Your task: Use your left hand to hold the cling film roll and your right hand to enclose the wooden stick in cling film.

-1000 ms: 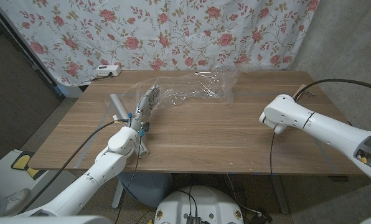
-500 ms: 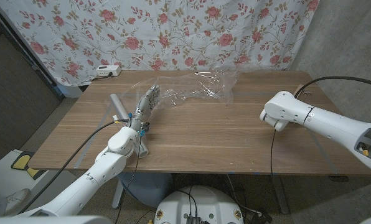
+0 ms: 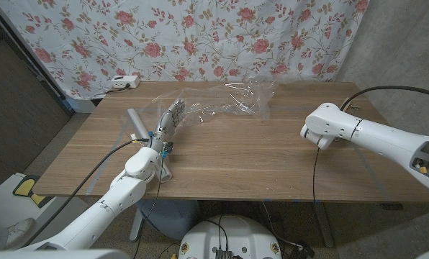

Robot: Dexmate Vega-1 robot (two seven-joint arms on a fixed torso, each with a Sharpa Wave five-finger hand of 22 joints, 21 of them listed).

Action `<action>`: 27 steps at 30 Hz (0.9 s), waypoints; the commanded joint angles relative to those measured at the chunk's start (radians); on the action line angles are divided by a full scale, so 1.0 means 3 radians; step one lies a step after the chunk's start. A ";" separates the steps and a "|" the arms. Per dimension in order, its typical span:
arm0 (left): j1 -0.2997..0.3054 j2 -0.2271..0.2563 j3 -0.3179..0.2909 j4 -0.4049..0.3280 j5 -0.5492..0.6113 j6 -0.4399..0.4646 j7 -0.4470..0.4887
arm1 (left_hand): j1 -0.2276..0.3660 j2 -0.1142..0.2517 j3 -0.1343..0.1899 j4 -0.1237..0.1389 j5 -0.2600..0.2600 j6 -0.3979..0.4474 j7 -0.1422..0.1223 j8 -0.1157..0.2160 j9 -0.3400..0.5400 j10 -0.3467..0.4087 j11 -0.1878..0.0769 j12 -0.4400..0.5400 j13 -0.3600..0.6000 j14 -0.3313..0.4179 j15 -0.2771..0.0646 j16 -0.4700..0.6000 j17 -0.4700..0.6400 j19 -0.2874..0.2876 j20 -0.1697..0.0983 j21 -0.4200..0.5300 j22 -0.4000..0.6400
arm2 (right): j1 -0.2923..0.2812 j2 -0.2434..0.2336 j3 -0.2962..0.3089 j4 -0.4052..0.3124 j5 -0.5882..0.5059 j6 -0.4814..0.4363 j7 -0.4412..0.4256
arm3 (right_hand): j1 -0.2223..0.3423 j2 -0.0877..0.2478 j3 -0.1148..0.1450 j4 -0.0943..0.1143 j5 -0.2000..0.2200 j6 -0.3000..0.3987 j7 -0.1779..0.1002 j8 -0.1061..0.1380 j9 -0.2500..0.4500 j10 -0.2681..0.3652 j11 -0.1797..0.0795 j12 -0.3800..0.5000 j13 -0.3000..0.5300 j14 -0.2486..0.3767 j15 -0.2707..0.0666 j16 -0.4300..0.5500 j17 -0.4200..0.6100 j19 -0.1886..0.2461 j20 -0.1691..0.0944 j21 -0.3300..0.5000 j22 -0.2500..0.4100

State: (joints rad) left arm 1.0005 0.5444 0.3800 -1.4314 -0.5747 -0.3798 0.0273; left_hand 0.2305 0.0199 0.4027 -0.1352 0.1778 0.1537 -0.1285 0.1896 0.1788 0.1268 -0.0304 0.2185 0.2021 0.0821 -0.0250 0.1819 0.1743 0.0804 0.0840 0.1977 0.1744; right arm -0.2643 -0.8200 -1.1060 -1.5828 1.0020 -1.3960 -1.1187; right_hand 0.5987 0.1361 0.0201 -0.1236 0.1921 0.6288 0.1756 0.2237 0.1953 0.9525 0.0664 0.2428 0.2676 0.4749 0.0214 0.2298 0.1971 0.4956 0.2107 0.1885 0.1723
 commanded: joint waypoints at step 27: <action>0.0017 -0.0027 0.0013 0.0030 -0.0009 -0.0028 -0.0008 | -0.0006 0.0023 0.0017 -0.0017 -0.0001 0.0015 0.0003 0.0000 0.0017 0.0020 -0.0008 0.0003 0.0007 0.0005 0.0006 0.0012 0.0012 0.0032 0.0012 0.0001 0.0011 | 0.0125 -0.0006 -0.0231 0.0052 0.0063 0.0000 0.0006 | 0.0668 -0.0051 0.0240 -0.0193 -0.0006 0.0007 -0.0046 -0.0036 0.0010 0.0087 -0.0176 0.0084 0.0096 0.0040 -0.0116 0.0061 0.0052 -0.0056 0.0010 -0.0002 0.0003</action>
State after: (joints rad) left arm 1.0056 0.5393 0.3816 -1.4266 -0.5772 -0.3866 0.0265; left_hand 0.2305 0.0199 0.4027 -0.1351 0.1778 0.1537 -0.1285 0.1896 0.1788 0.1268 -0.0304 0.2185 0.2021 0.0821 -0.0250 0.1819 0.1742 0.0804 0.0840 0.1977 0.1744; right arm -0.2407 -0.8224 -1.1524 -1.5788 1.0110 -1.3960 -1.1181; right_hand 0.7819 0.1214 0.0837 -0.1774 0.1884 0.6304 0.1623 0.2142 0.1956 0.9767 0.0245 0.2627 0.2906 0.4735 0.0068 0.2420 0.2087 0.4831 0.2163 0.1886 0.1725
